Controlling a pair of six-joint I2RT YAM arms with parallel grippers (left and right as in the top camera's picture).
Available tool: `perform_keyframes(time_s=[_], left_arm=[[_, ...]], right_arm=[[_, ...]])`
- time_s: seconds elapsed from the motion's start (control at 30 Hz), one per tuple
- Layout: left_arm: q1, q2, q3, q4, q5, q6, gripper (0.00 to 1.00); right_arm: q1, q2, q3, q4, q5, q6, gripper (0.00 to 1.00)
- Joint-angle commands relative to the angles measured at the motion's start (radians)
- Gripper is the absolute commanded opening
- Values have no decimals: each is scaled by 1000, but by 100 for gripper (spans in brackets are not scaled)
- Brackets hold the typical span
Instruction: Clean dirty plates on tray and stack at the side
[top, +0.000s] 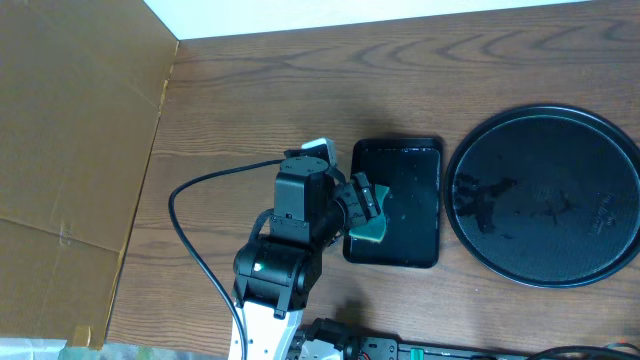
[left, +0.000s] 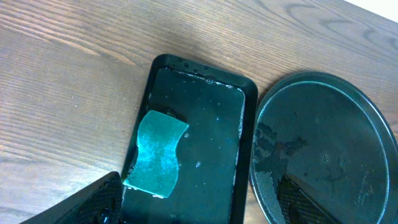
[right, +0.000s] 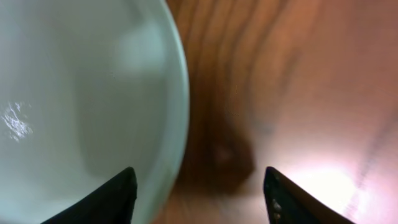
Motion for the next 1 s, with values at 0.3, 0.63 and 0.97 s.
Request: perform_keyframes(time_s=[0.3, 0.63, 0.97], left_arm=[[3, 4, 22, 0, -5, 2, 80], [3, 4, 22, 0, -5, 2, 80], [3, 4, 22, 0, -5, 2, 80]], right_arm=[[2, 60, 5, -26, -47, 2, 5], [-5, -87, 5, -91, -85, 3, 1], [14, -356, 5, -260, -132, 3, 1]])
